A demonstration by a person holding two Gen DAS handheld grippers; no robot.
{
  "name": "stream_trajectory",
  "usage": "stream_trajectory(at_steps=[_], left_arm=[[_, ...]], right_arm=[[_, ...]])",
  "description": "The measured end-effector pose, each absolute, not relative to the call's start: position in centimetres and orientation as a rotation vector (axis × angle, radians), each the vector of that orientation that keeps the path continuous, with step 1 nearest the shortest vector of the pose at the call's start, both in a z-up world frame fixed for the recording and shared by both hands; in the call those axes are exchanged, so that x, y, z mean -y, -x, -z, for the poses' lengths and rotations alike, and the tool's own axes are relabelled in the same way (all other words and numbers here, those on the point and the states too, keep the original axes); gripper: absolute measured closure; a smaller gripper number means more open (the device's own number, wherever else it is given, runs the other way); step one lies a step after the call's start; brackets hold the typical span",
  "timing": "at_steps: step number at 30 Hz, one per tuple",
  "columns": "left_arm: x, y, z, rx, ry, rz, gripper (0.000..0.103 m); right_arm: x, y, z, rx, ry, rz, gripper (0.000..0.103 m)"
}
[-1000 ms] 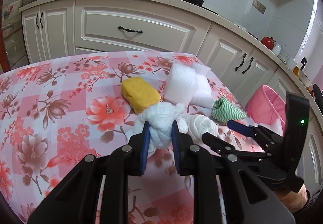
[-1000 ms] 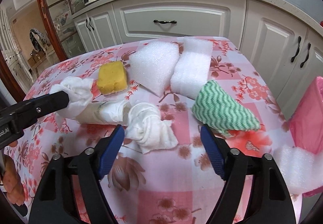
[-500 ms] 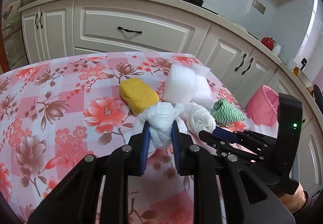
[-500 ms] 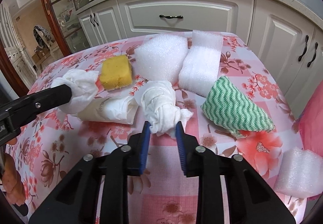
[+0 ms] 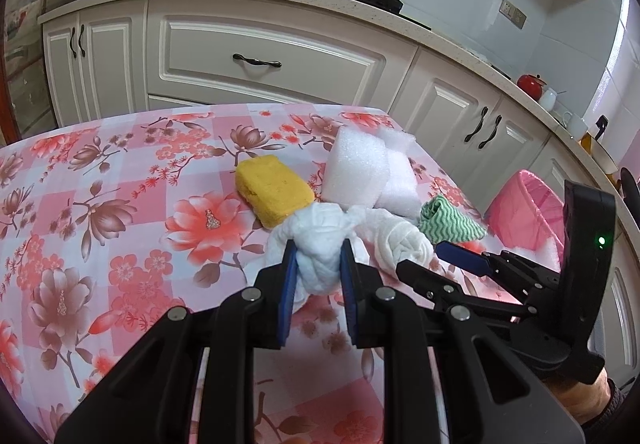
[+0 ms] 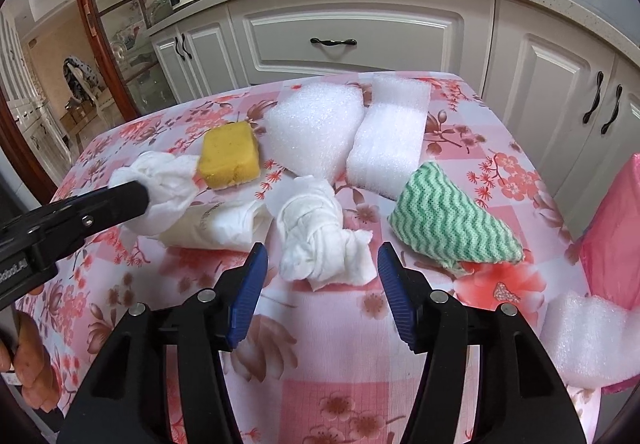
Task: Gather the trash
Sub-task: 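Grasp a white tissue bundle with the left tool while the right tool grasps another, then carry both tissue bundles over the wastebasket and open both tools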
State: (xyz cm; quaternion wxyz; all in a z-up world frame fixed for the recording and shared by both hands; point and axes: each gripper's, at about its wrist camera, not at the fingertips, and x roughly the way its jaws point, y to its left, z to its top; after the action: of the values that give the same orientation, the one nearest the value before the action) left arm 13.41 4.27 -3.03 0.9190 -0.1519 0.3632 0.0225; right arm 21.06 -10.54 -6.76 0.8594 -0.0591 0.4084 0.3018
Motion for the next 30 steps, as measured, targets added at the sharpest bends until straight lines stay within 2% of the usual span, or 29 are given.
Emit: stream_trajectory(at_steps=[2, 4, 5, 9, 19, 30], left_arm=[[-4.4, -13.4, 3.0, -0.746, 0.314, -0.051, 0.083], [-4.4, -13.4, 3.0, -0.745, 0.314, -0.053, 0.083], [-4.4, -13.4, 2.9, -0.744, 0.314, -0.054, 0.083], [-4.3, -13.3, 2.8, -0.741, 0.307, -0.054, 0.083], [-2.0, -13.3, 0.7, -0.706, 0.269, -0.029, 0.083], [4.3, -15.5, -2.6, -0.668, 0.197, 0.073, 0.083]], right_arm=[[10.2, -21.5, 7.0, -0.864, 0.123, -0.629, 0.048], [9.9, -21.9, 7.3, -0.873, 0.128, -0.633, 0.059], [9.7, -22.1, 7.5, -0.881, 0.132, -0.637, 0.068], [9.6, -21.7, 7.6, -0.875, 0.141, -0.643, 0.077], [14.5, -20.2, 4.4, -0.820, 0.079, -0.618, 0.077], [23.8, -20.7, -0.6, -0.725, 0.014, -0.491, 0.077]])
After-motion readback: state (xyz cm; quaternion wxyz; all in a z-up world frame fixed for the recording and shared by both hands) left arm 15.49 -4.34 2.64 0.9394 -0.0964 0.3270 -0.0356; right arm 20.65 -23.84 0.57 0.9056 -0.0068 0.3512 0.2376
